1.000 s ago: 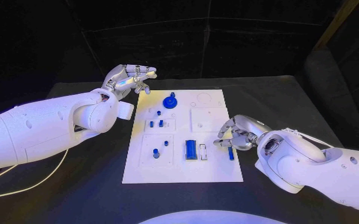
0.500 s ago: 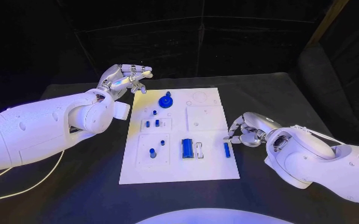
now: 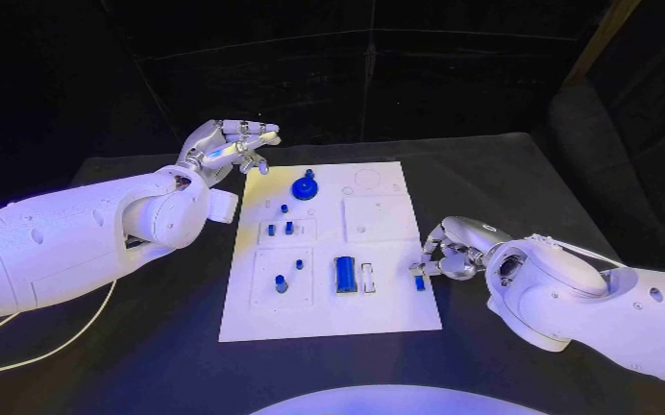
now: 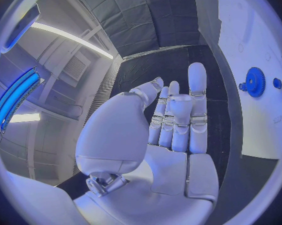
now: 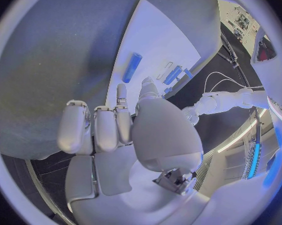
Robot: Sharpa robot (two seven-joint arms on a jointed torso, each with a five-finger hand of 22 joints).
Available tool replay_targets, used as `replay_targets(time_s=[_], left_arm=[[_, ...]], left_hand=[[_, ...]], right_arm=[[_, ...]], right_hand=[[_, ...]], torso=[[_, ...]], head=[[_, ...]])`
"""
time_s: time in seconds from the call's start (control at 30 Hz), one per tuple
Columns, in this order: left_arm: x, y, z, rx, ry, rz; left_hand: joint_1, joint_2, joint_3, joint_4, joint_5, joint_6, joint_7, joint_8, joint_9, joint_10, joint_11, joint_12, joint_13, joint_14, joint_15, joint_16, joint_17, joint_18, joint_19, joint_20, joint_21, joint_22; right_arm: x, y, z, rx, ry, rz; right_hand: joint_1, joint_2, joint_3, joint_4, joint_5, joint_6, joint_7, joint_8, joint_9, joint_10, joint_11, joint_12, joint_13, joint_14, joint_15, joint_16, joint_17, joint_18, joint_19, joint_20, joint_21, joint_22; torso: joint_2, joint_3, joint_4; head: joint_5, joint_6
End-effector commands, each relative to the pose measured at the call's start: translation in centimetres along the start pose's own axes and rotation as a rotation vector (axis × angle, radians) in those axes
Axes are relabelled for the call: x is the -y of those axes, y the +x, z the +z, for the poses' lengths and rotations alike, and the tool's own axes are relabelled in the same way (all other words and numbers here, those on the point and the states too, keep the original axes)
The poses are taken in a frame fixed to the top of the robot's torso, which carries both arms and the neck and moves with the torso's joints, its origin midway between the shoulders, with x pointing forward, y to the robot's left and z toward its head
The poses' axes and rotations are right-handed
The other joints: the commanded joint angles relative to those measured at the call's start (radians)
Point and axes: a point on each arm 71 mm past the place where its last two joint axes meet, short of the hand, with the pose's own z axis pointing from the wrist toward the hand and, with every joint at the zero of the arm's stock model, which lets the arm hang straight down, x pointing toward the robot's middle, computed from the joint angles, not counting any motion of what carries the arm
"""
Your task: Assemble the parts on the task board
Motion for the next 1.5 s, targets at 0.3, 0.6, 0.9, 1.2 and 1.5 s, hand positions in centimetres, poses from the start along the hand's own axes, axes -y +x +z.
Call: replay_targets(time_s=[0.3, 0.6, 0.9, 1.2, 1.5], left_arm=[[0.0, 0.1, 0.1, -0.013, 0.009, -0.008], [0.0, 0.1, 0.0, -0.01, 0.009, -0.007], [0.0, 0.0, 0.0, -0.01, 0.009, -0.008], [0.0, -0.1, -0.1, 0.001, 0.017, -0.002], [0.1, -0.2, -0.2, 0.002, 0.019, -0.002]], left_hand=[[0.003, 0.006, -0.001, -0.004, 0.003, -0.003, -0.004, 0.002, 0.0, -0.008, -0.002, 0.005, -0.001, -0.007, -0.002, 0.002, 0.0, 0.014, 0.004, 0.005, -0.006, -0.002], [0.003, 0.006, -0.001, -0.004, 0.003, -0.003, -0.004, 0.002, 0.0, -0.008, -0.002, 0.005, -0.001, -0.007, -0.002, 0.002, 0.0, 0.014, 0.004, 0.005, -0.006, -0.002], [0.003, 0.006, -0.002, -0.004, 0.003, -0.003, -0.004, 0.002, 0.0, -0.008, -0.002, 0.005, -0.002, -0.007, -0.002, 0.002, -0.001, 0.014, 0.004, 0.005, -0.007, -0.002], [0.003, 0.006, -0.002, -0.004, 0.003, -0.003, -0.004, 0.002, 0.0, -0.008, -0.002, 0.005, -0.002, -0.007, -0.001, 0.004, 0.002, 0.014, 0.004, 0.005, -0.007, -0.002], [0.003, 0.006, -0.002, -0.004, 0.003, -0.003, -0.003, 0.002, 0.0, -0.008, -0.002, 0.006, -0.001, -0.006, -0.001, 0.005, 0.004, 0.014, 0.005, 0.005, -0.007, -0.002]], right_arm=[[0.0, 0.6, 0.1, -0.072, 0.026, -0.068], [-0.6, 0.9, 0.5, -0.079, 0.019, -0.094], [-0.6, 0.9, 1.0, -0.059, 0.036, -0.14], [-0.9, 1.3, 1.5, -0.057, 0.037, -0.186], [-1.3, 1.7, 1.3, -0.068, 0.03, -0.193]], right_hand=[[0.018, -0.004, -0.001, -0.004, 0.016, 0.015, -0.006, 0.014, 0.022, -0.002, -0.011, -0.004, -0.019, 0.026, -0.011, -0.006, -0.002, -0.015, 0.0, -0.008, -0.007, 0.0], [0.04, -0.004, -0.001, -0.013, 0.031, 0.013, -0.008, 0.018, 0.038, -0.001, -0.013, -0.005, -0.018, 0.026, -0.013, -0.007, -0.004, -0.015, 0.0, -0.01, -0.007, 0.0], [0.147, 0.036, 0.047, -0.074, 0.018, 0.007, -0.014, 0.016, 0.06, -0.003, -0.019, -0.01, -0.019, 0.026, -0.018, -0.009, -0.006, -0.015, 0.0, -0.015, -0.009, 0.001], [0.223, 0.057, 0.116, -0.128, -0.053, 0.004, -0.013, -0.006, 0.066, -0.009, -0.019, -0.018, -0.02, 0.025, -0.018, -0.014, -0.012, -0.015, -0.002, -0.016, -0.012, -0.003], [0.189, 0.031, 0.151, -0.112, 0.007, -0.005, -0.001, -0.042, 0.056, -0.011, -0.01, -0.024, -0.022, 0.024, -0.01, -0.016, -0.015, -0.015, -0.003, -0.01, -0.014, -0.004]], torso=[[0.0, -0.0017, 0.0043], [-0.001, -0.0019, 0.0032], [0.0, -0.0031, 0.0042], [0.0, -0.0028, 0.0059], [0.0, -0.002, 0.0013]], head=[[-0.003, 0.001], [0.002, 0.0], [0.004, -0.002], [0.012, -0.002], [0.016, -0.004]])
